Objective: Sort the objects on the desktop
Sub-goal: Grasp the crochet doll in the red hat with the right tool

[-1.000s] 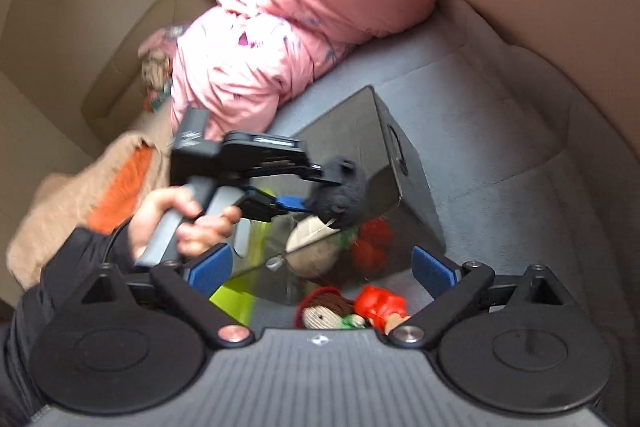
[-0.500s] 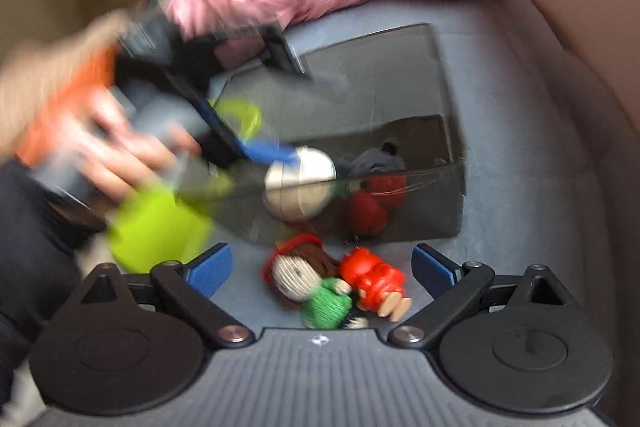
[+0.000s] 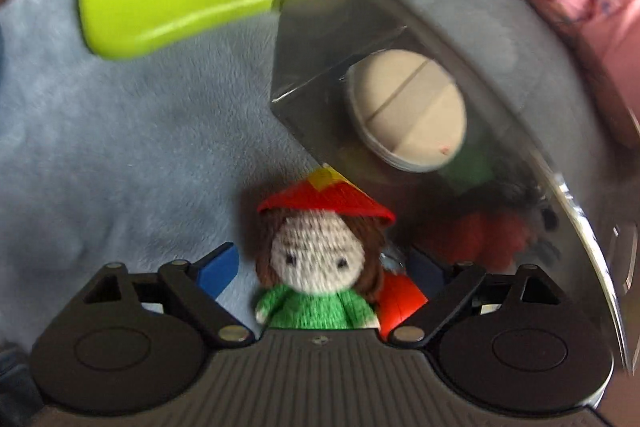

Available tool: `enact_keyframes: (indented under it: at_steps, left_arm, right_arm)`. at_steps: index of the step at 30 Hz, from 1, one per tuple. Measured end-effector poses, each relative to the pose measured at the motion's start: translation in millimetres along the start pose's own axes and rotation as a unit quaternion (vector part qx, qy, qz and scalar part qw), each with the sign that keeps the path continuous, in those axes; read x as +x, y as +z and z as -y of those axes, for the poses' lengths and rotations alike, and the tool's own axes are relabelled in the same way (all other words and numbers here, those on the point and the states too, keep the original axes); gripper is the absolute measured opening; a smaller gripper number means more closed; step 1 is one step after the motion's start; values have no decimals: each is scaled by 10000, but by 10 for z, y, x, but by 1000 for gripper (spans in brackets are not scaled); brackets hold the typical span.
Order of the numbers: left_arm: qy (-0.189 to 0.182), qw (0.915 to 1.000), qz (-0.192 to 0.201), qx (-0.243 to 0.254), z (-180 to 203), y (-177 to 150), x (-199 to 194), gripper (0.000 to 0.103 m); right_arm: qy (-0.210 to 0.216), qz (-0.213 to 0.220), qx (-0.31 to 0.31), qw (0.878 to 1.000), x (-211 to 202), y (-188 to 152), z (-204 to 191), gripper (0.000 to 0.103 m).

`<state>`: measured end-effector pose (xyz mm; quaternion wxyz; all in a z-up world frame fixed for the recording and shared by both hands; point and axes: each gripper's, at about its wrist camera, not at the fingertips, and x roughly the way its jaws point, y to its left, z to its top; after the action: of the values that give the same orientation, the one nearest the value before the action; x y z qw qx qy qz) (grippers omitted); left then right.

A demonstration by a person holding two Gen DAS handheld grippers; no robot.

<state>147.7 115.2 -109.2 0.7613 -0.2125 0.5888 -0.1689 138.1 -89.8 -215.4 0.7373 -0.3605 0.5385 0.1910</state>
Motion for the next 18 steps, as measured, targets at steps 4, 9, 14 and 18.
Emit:
enact_keyframes:
  at_steps: [4,9,14,18]
  left_arm:
    - [14,9999,-120,58,4,-102,117,101]
    - [-138,9992,-122,367,161,-181,119,101]
    - [-397,9947,-117,943,462,-195,178,101]
    - [-539,9889,-236,1361,798,-156,355,102]
  right_arm:
    - [-93,-267,-73,9996,199,98,-51,71]
    - [-131,-74,-126,9998,172,-20,-45,65]
    - [333,337,776,9959,-277,-328,364,64]
    - [514,1003,1870,9759,-953,-726,936,64]
